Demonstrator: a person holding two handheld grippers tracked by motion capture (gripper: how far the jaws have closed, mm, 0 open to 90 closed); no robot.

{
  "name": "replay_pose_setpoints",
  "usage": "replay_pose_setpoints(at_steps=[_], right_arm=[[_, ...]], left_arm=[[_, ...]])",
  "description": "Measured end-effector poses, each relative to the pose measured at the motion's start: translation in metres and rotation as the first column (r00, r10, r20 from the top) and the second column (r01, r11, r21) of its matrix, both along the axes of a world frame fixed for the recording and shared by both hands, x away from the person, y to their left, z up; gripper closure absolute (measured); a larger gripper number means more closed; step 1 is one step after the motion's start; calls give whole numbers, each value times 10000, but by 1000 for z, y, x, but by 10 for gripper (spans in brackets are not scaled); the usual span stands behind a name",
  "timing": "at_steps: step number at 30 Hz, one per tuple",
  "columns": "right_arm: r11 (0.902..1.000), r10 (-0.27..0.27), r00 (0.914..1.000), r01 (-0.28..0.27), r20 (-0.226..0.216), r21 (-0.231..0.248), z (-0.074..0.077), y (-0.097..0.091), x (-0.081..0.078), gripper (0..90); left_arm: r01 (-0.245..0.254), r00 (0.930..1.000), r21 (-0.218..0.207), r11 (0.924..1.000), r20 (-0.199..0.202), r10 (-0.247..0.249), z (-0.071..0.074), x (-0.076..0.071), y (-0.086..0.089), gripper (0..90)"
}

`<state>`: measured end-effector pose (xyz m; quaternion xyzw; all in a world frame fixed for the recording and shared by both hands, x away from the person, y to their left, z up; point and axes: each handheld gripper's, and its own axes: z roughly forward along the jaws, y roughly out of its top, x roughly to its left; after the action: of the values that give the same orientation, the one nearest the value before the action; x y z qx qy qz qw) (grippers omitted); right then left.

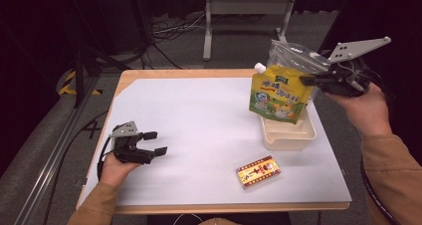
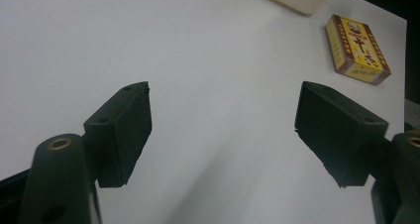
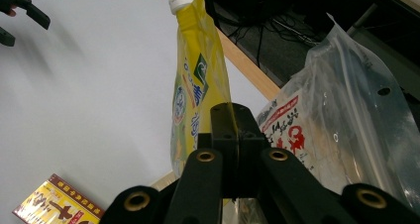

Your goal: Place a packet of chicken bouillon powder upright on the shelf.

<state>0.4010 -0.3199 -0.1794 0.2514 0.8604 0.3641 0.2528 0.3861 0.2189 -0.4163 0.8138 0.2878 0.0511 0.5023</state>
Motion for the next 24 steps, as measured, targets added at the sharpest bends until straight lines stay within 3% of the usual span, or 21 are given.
replay_pose_setpoints(at_steps=[24], right_arm=[[9998, -205, 9997, 204, -135, -70, -14, -26, -1, 900]], left_arm=[[-5, 10000, -118, 9999, -87, 4, 0, 0, 1, 225]])
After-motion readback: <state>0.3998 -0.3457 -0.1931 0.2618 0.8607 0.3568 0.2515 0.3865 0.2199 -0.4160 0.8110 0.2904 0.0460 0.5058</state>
